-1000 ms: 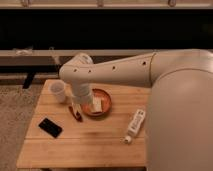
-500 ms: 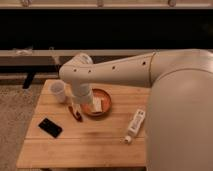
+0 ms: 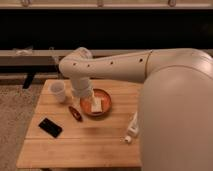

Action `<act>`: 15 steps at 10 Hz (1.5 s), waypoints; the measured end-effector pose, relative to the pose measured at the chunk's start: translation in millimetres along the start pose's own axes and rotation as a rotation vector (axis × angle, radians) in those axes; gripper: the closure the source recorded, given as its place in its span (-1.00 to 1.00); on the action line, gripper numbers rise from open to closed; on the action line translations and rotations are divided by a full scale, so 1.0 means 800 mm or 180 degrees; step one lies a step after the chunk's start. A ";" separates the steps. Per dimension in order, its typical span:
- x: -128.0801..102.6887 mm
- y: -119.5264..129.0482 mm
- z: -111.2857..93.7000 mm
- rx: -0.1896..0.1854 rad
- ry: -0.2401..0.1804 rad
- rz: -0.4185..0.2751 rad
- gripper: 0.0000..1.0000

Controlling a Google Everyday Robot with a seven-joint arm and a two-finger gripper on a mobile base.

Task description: Place the ceramic cup in the ceramic bowl

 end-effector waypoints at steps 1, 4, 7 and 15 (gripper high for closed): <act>-0.038 -0.002 -0.004 -0.0017 -0.0018 -0.0034 -0.30; -0.125 0.030 -0.006 -0.0111 -0.0020 -0.0196 -0.30; -0.194 0.079 -0.004 -0.0294 0.0005 -0.0478 -0.30; -0.247 0.151 0.076 -0.0160 0.0232 -0.1046 -0.30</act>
